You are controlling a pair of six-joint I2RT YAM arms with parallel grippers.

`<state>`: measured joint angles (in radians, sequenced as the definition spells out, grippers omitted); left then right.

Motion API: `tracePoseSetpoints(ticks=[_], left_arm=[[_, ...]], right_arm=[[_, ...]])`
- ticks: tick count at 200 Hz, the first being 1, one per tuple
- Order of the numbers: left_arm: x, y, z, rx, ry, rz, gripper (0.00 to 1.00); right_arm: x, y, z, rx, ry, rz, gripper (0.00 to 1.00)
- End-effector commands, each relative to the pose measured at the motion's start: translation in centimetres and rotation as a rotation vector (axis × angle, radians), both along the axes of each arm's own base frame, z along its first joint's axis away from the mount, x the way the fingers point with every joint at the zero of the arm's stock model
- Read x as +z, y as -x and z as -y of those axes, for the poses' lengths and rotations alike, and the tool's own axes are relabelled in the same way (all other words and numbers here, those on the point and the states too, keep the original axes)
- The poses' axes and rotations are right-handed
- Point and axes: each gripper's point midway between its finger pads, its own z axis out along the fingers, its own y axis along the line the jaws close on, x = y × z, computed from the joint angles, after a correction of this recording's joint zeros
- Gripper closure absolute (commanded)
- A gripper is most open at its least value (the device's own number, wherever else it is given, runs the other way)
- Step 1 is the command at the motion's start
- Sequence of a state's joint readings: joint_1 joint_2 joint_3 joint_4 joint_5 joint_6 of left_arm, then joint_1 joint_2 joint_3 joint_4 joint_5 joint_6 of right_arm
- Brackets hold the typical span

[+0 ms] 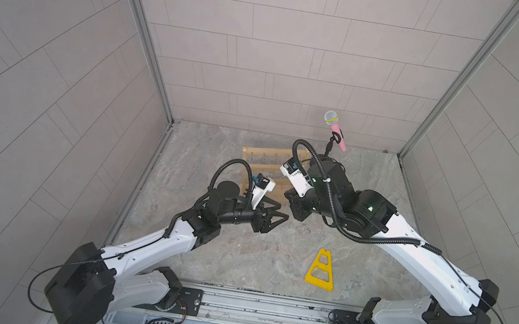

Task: Hang the necklace on the jewelry display stand
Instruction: Pick up the necklace from the center of the board.

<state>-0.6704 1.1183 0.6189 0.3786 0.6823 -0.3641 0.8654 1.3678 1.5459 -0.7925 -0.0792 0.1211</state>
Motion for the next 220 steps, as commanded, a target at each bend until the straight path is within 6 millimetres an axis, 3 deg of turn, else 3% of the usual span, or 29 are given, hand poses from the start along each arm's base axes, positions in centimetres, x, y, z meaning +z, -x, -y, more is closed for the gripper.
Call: tracePoseSetpoints(ticks=[1, 64, 112, 190, 220], left_arm=[[1.9, 0.2, 0.3, -0.028, 0.039, 0.063, 0.33], [2.4, -0.9, 0.4, 0.01, 0.021, 0.071, 0.31], [2.6, -0.7, 0.5, 0.0, 0.021, 0.076, 0.37], [2.6, -1.1, 0.1, 0.031, 0.006, 0.092, 0.38], [2.5, -1.2, 0.0, 0.034, 0.007, 0.093, 0.44]], right_arm=[[1.7, 0.7, 0.6, 0.025, -0.014, 0.026, 1.0], [3.0, 0.6, 0.6, 0.026, -0.03, 0.042, 1.0], [3.8, 0.3, 0.1, 0.033, -0.036, 0.048, 1.0], [4.1, 0.3, -0.1, 0.037, -0.044, 0.045, 1.0], [4.2, 0.2, -0.3, 0.039, -0.045, 0.042, 1.0]])
